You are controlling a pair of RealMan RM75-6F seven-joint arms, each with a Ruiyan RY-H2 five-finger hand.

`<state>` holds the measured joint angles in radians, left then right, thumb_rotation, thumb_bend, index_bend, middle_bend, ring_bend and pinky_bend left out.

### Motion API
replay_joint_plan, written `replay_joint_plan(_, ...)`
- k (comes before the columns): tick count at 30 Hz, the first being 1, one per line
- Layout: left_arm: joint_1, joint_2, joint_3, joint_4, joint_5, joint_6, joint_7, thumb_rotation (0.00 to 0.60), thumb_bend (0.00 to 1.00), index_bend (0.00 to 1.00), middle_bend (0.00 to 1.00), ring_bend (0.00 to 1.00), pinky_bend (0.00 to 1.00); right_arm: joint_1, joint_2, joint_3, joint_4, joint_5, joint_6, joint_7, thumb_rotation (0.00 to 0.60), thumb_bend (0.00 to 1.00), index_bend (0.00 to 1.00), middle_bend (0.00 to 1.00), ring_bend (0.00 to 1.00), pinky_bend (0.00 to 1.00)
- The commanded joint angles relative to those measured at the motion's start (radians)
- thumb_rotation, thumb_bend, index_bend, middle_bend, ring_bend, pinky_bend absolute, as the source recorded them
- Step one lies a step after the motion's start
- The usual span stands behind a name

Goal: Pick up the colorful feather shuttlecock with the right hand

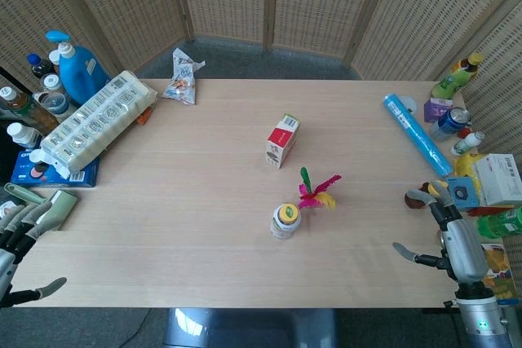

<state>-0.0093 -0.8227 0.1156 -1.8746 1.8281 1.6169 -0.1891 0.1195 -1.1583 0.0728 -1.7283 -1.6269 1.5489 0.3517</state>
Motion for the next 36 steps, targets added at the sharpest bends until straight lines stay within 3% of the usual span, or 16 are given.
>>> replay_joint_plan(1,0.000,-0.001,0.001,0.000,0.001,-0.002,0.003,0.600,0.00,0.19,0.00,0.00,0.00,0.001,0.000,-0.001,0.001,0.001,-0.001,0.003,0.600,0.00,0.18,0.27,0.04,0.21)
replay_joint_plan(5,-0.001,-0.004,0.001,-0.001,0.001,-0.006,0.010,0.600,0.00,0.19,0.00,0.00,0.00,0.002,-0.001,0.000,0.005,0.008,-0.004,0.012,0.600,0.00,0.17,0.27,0.04,0.21)
replay_joint_plan(8,-0.002,-0.005,0.000,-0.004,-0.003,-0.009,0.010,0.600,0.00,0.19,0.00,0.00,0.00,0.008,0.001,-0.004,0.010,0.018,-0.024,0.044,0.600,0.00,0.11,0.24,0.02,0.09)
replay_joint_plan(10,-0.004,-0.005,-0.002,-0.005,-0.007,-0.011,0.010,0.600,0.00,0.19,0.00,0.00,0.00,0.021,0.006,-0.009,0.019,0.033,-0.062,0.081,0.600,0.00,0.03,0.14,0.00,0.00)
replay_joint_plan(12,-0.004,-0.005,-0.004,-0.006,-0.013,-0.011,0.007,0.600,0.00,0.19,0.00,0.00,0.00,0.043,0.007,-0.009,0.043,0.061,-0.119,0.150,0.600,0.00,0.00,0.01,0.00,0.00)
replay_joint_plan(13,-0.004,-0.005,-0.004,-0.007,-0.016,-0.011,0.005,0.600,0.00,0.19,0.00,0.00,0.00,0.054,0.004,-0.007,0.059,0.074,-0.146,0.185,0.600,0.00,0.00,0.00,0.00,0.00)
replay_joint_plan(16,-0.008,-0.003,-0.008,-0.008,-0.030,-0.017,-0.007,0.600,0.00,0.19,0.00,0.00,0.00,0.100,-0.022,0.009,0.147,0.127,-0.243,0.283,0.600,0.00,0.00,0.00,0.00,0.00)
replay_joint_plan(24,-0.032,-0.008,-0.025,-0.009,-0.084,-0.065,-0.011,0.600,0.00,0.19,0.00,0.00,0.00,0.198,-0.132,0.056,0.333,0.235,-0.427,0.333,0.600,0.00,0.00,0.00,0.00,0.00)
replay_joint_plan(36,-0.058,-0.023,-0.049,-0.003,-0.174,-0.133,0.007,0.600,0.00,0.19,0.00,0.00,0.00,0.309,-0.285,0.077,0.532,0.255,-0.587,0.415,0.600,0.00,0.00,0.00,0.00,0.00)
